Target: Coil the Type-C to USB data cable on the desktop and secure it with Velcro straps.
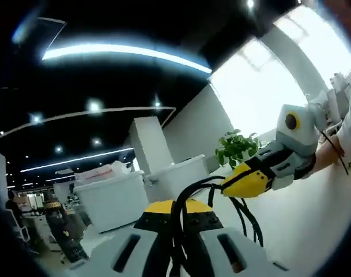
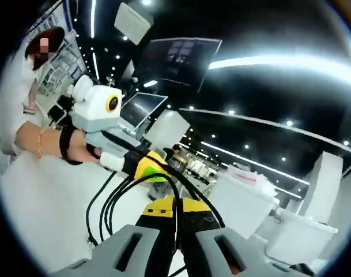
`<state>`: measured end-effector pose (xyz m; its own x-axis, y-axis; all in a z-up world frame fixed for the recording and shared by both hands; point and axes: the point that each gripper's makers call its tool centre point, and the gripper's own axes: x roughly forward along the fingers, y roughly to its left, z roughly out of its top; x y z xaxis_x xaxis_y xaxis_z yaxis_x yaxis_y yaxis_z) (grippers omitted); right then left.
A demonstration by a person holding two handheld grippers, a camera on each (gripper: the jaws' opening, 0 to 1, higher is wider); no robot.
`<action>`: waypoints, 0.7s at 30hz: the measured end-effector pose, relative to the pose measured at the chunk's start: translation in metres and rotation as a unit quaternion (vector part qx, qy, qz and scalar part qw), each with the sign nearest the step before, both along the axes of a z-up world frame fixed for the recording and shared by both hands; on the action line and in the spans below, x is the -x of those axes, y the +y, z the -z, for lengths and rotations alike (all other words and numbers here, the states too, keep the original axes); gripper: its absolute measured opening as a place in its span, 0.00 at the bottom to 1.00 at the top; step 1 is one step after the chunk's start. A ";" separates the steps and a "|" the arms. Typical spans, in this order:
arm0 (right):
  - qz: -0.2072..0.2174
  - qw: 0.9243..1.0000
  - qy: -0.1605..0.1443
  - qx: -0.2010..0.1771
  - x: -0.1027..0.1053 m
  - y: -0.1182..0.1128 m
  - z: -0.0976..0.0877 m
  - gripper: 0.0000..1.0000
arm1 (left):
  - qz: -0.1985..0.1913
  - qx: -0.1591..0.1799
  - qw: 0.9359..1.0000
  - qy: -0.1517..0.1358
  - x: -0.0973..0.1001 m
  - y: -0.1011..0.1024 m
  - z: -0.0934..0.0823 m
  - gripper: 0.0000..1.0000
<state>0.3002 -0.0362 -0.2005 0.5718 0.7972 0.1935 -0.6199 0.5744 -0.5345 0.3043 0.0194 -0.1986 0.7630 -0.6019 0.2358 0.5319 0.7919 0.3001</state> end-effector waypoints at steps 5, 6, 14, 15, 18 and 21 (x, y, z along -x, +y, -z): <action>-0.008 0.999 0.030 -0.030 -0.005 -0.001 -0.006 0.01 | 0.092 0.070 0.992 0.047 0.009 -0.011 0.001 0.06; 0.003 1.000 0.022 -0.017 -0.007 -0.001 -0.004 0.01 | 0.111 0.086 0.988 0.061 0.010 -0.013 0.002 0.06; 0.015 0.999 0.029 -0.021 -0.013 -0.006 -0.001 0.00 | 0.207 0.204 0.948 0.133 0.015 -0.022 0.003 0.05; 0.016 0.999 0.028 -0.021 -0.013 -0.007 -0.002 0.00 | 0.222 0.227 0.937 0.149 0.015 -0.024 0.005 0.05; 0.015 0.999 0.031 -0.024 -0.014 -0.011 -0.004 0.00 | 0.246 0.269 0.915 0.176 0.014 -0.023 0.007 0.05; 0.011 0.999 0.039 -0.028 -0.012 -0.012 -0.004 0.00 | 0.271 0.296 0.896 0.192 0.014 -0.024 0.007 0.06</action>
